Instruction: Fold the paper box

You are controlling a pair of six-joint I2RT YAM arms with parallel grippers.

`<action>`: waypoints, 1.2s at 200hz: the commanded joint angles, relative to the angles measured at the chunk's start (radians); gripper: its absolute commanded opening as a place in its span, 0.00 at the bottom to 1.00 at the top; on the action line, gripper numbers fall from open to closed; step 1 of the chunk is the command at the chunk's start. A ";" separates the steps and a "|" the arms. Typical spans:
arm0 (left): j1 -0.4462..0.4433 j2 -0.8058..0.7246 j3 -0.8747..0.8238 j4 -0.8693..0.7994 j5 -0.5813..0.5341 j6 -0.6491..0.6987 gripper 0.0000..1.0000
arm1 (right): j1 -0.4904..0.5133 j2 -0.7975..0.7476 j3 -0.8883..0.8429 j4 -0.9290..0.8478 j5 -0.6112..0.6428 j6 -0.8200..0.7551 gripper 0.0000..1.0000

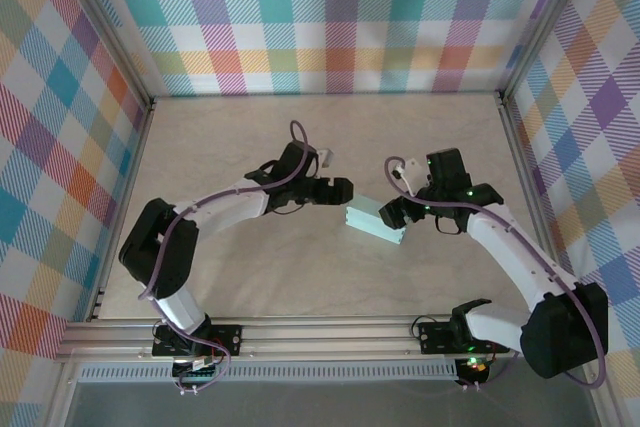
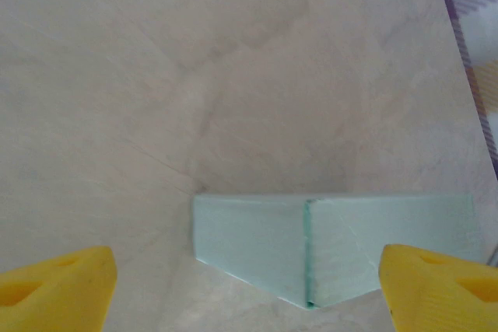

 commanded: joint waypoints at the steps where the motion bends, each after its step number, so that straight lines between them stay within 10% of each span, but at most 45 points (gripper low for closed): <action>1: 0.059 -0.106 -0.071 0.038 -0.075 0.053 0.89 | 0.018 0.050 0.059 -0.079 -0.036 -0.144 0.95; 102: 0.063 -0.411 -0.279 0.243 -0.213 0.382 0.90 | 0.093 0.324 0.213 -0.250 0.080 -0.397 0.85; 240: 0.062 -0.397 -0.302 0.244 -0.291 0.376 0.90 | 0.119 0.362 0.250 -0.279 0.084 -0.428 0.38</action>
